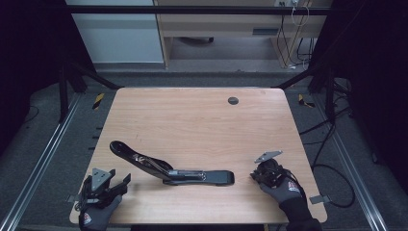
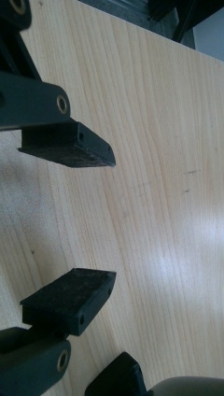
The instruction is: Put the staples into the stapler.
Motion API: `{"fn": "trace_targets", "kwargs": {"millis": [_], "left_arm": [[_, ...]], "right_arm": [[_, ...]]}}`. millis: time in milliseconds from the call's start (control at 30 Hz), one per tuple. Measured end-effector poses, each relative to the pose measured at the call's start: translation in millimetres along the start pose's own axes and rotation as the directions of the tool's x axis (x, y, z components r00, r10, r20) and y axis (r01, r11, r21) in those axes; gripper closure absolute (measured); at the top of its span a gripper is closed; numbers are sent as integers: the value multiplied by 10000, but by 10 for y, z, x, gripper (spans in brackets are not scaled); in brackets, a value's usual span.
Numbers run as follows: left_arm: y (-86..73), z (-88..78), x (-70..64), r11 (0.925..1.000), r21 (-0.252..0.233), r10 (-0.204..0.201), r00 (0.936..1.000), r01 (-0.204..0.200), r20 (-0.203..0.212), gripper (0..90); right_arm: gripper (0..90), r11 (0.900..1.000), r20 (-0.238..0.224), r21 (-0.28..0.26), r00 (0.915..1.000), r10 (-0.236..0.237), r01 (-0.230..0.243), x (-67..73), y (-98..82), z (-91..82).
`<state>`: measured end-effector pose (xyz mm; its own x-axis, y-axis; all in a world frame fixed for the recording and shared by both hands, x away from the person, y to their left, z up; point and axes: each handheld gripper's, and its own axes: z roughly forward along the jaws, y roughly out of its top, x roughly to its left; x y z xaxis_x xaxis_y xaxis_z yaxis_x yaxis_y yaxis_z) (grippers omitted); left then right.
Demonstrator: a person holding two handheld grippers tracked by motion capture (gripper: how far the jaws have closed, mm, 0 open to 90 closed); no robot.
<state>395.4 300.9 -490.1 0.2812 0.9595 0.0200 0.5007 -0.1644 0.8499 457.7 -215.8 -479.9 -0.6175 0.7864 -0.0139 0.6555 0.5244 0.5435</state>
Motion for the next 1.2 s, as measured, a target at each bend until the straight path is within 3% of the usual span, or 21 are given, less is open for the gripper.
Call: {"fn": "trace_targets", "kwargs": {"millis": [100, 200, 533, 767, 1200], "left_arm": [[0, -3, 3, 10000, 5, 26, 10000, -26, -18, 371], [-1, -1, 3, 10000, -10, 5, 10000, -5, -28, 371], [-4, 9, -1, 10000, 47, -7, 10000, 7, -11, 371], [-7, 11, 7, 10000, 72, -12, 10000, 12, 0, 371], [-9, 14, 6, 10000, 80, -14, 10000, 14, 20, 371]], "right_arm": [[783, 9997, -20, 57, 9998, 223, -222, 6, 6, -3], [783, 10000, -63, -50, 10000, -21, 21, -18, -1, -11], [783, 9969, -197, -789, 9998, -91, 75, -48, 64, -211], [783, 9873, -478, -1520, 9974, -548, 469, -45, 185, -349], [783, 9723, -828, -2187, 9912, -1030, 828, 33, 392, -434]]}}
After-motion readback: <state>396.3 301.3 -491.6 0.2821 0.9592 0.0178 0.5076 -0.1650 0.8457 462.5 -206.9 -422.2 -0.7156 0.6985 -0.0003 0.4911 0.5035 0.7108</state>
